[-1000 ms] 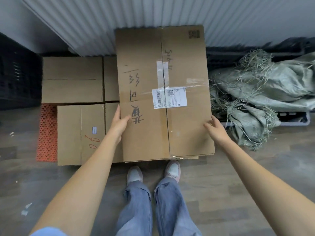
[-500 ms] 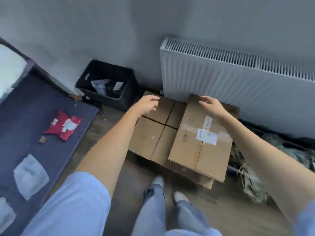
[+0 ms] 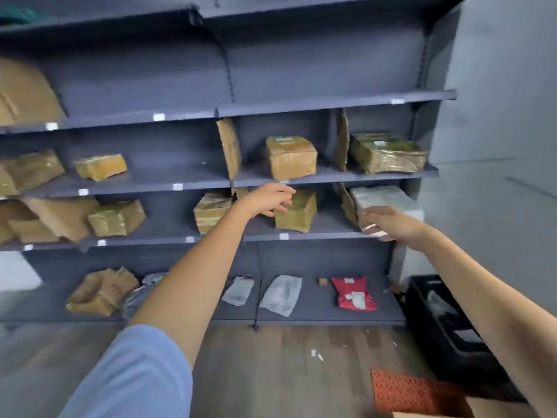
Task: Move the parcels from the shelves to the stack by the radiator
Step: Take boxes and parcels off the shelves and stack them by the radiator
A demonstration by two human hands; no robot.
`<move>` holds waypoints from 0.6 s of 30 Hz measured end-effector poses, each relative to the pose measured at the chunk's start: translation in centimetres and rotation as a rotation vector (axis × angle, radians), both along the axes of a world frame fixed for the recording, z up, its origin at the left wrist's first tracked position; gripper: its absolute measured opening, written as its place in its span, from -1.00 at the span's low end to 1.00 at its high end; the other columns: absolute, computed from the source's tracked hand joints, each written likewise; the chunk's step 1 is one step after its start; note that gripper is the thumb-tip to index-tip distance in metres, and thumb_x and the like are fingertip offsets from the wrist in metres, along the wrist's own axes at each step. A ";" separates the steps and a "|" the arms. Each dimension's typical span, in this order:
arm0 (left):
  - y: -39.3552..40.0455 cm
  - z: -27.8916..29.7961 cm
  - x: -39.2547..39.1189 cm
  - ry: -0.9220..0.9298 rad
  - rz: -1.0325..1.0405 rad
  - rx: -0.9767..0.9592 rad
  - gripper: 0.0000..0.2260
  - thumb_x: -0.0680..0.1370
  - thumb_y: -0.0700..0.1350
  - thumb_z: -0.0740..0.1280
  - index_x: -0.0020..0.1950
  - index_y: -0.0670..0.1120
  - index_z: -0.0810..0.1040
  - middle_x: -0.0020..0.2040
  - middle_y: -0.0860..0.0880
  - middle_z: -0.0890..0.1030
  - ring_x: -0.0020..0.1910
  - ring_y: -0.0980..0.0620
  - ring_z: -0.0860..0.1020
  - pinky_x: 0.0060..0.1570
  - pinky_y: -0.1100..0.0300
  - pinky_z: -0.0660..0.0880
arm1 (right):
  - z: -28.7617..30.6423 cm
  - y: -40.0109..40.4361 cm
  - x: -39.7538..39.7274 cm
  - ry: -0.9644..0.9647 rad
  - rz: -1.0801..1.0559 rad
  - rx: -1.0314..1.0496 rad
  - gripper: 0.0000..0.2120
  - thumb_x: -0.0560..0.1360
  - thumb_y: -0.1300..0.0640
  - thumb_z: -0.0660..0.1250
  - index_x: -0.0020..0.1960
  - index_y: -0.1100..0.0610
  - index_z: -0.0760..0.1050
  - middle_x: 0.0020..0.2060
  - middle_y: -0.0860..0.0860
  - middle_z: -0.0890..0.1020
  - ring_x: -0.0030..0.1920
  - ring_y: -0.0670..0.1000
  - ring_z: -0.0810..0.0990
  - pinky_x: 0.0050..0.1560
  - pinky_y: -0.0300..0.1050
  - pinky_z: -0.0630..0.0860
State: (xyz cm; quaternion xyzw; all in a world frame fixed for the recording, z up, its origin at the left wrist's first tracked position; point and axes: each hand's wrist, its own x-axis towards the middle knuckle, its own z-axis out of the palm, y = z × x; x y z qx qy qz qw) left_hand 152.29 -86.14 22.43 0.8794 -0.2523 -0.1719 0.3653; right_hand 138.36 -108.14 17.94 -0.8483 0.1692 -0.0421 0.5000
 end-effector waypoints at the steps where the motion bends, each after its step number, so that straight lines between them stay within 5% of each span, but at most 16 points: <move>1: 4.3 1.1 1.1 -0.014 0.063 -0.029 -0.68 0.65 -0.06 0.08 0.38 -0.03 0.38 0.31 -0.08 0.50 0.20 -0.04 0.53 0.23 0.05 0.40 | 1.1 3.1 2.3 -0.026 0.059 -0.017 -0.74 0.59 -0.01 0.15 0.24 0.01 0.42 0.04 0.03 0.56 -0.01 -0.01 0.53 -0.13 -0.15 0.41; 6: 24.7 2.0 4.3 -0.050 0.309 -0.094 -0.68 0.64 -0.04 0.10 0.38 -0.05 0.38 0.29 -0.10 0.51 0.15 -0.05 0.54 0.20 0.06 0.41 | 2.5 20.5 12.1 -0.063 0.326 -0.048 -0.71 0.60 0.06 0.13 0.27 0.09 0.43 0.09 0.04 0.56 0.06 0.01 0.53 -0.06 -0.15 0.41; 9: 36.3 0.6 5.4 -0.007 0.448 -0.090 -0.70 0.64 -0.06 0.10 0.36 -0.04 0.40 0.29 -0.10 0.52 0.17 -0.05 0.55 0.18 0.06 0.41 | 2.2 31.5 17.4 -0.067 0.448 -0.034 -0.77 0.60 0.11 0.13 0.21 0.07 0.44 0.04 0.05 0.54 0.01 -0.01 0.51 -0.31 -0.27 0.34; 13: 49.8 -0.9 6.5 0.066 0.622 -0.115 -0.69 0.65 -0.09 0.11 0.37 -0.08 0.40 0.30 -0.10 0.51 0.24 -0.09 0.52 0.21 0.05 0.40 | 2.1 44.8 23.5 -0.096 0.551 0.028 -0.72 0.59 0.08 0.16 0.25 0.12 0.45 0.02 0.01 0.56 0.01 -0.01 0.52 -0.11 -0.19 0.41; 18: 62.3 -3.0 11.1 0.047 0.812 -0.193 -0.72 0.64 -0.13 0.13 0.32 -0.12 0.46 0.19 -0.13 0.55 0.06 -0.03 0.53 0.09 0.09 0.40 | 1.1 57.0 30.4 -0.099 0.654 0.039 -0.73 0.61 0.09 0.13 0.26 0.07 0.45 0.10 0.00 0.54 0.07 -0.02 0.50 -0.17 -0.23 0.40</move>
